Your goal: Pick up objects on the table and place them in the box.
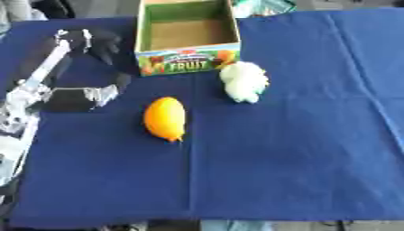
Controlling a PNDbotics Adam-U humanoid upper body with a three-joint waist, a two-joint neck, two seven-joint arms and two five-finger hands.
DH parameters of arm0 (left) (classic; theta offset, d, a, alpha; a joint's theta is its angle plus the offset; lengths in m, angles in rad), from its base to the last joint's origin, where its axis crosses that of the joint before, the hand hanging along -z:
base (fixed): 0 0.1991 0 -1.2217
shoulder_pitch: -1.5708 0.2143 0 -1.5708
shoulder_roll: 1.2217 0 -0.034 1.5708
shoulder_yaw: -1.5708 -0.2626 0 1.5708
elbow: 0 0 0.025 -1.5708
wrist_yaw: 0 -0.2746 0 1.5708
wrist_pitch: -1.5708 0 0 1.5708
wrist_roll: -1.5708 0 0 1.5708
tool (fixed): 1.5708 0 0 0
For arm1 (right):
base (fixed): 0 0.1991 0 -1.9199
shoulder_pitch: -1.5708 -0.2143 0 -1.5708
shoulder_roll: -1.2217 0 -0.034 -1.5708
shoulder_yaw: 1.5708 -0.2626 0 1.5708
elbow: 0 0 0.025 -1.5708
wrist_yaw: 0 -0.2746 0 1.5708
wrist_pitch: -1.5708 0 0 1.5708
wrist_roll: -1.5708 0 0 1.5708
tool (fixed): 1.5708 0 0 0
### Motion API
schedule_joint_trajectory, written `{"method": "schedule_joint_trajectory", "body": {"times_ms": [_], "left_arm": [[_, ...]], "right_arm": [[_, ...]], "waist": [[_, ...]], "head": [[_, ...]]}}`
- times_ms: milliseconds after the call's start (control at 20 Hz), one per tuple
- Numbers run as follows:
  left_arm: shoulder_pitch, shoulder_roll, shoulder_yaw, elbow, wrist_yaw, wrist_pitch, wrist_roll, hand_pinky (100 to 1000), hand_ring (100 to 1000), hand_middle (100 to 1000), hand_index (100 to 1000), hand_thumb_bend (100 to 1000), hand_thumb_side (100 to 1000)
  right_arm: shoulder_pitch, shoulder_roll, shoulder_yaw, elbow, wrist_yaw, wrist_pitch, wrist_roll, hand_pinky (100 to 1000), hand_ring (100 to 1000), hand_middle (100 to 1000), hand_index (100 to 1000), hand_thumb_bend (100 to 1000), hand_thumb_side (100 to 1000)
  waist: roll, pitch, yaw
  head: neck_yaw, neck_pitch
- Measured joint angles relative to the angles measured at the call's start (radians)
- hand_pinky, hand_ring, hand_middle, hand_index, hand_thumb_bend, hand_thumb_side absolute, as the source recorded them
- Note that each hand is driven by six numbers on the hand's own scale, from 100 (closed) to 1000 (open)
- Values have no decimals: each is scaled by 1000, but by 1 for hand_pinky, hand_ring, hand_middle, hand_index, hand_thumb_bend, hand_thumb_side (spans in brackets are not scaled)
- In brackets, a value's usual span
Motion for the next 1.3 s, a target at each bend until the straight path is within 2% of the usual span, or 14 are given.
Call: {"method": "schedule_joint_trajectory", "body": {"times_ms": [450,950,1300], "left_arm": [[-31,0,-39,33,-10,-8,-34,643,568,622,799,398,350],[-91,1,-145,133,-13,-28,-133,640,570,625,800,442,364],[-114,1,-190,199,-31,-29,-171,642,575,628,801,476,381]], "right_arm": [[0,0,0,4,0,1,4,701,685,675,904,100,498],[-1,0,0,5,-1,0,7,701,685,674,905,100,499],[-5,1,0,5,-1,1,9,701,685,674,905,100,499]], "waist": [[0,0,-1],[0,-2,-10],[3,-2,-15]], "head": [[1,0],[6,0],[6,0]]}}
